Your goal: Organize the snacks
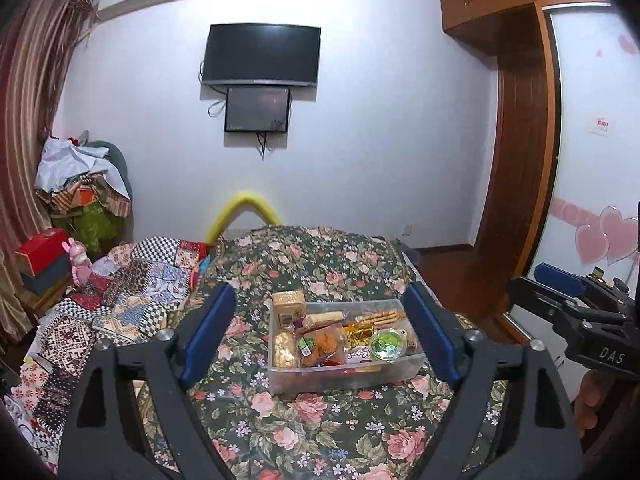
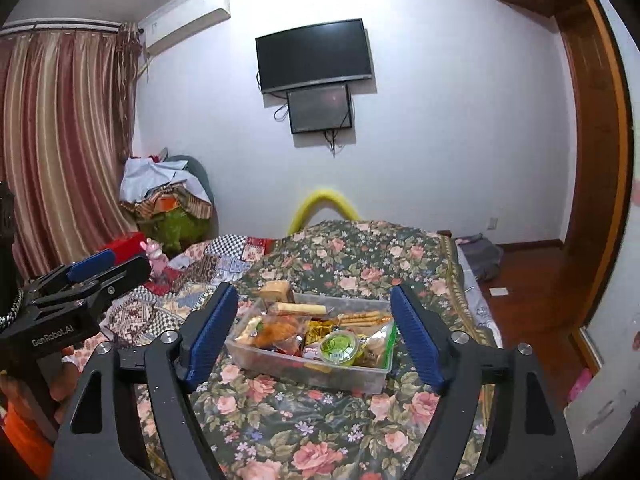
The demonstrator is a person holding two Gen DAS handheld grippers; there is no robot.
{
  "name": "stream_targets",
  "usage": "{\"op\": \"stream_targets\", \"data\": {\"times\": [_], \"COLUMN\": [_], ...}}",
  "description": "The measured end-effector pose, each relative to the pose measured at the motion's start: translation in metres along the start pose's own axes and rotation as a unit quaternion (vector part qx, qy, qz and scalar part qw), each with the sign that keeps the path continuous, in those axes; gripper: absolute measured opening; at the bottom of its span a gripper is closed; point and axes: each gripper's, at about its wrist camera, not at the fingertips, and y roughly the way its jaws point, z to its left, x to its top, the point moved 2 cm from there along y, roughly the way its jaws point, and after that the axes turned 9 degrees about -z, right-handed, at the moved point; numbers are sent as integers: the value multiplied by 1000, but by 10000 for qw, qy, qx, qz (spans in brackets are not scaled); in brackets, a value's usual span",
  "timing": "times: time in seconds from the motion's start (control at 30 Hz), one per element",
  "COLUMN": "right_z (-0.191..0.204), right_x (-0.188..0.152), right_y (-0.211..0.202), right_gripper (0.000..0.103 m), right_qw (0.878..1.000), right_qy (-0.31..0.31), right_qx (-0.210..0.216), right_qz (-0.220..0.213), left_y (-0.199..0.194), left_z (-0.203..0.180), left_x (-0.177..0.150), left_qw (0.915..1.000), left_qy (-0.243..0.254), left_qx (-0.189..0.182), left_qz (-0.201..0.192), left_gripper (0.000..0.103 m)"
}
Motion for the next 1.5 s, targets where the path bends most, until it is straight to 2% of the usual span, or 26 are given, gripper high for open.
{"op": "stream_targets", "data": {"times": [0.03, 0.2, 0.47, 1.5], "right_z": [1, 3, 8, 12], "right_x": [1, 1, -5, -10], "right_y": [-3, -7, -12, -19], "right_gripper": [87, 103, 103, 103], "right_qw": [10000, 9994, 9991, 9993], "right_qy": [4, -64, -150, -157], "right_qx": [-25, -222, -285, -236], "right_qz": [-38, -256, -266, -226], "left_y": [-3, -13, -23, -25], "left_z": [0, -2, -5, -12], "left_x": [1, 0, -4, -8], "left_qw": [10000, 9999, 9998, 9998], "left_qy": [10, 43, 107, 179], "left_qx": [16, 60, 50, -50], "left_qz": [-29, -68, -135, -95], "left_gripper": [92, 98, 101, 102]}}
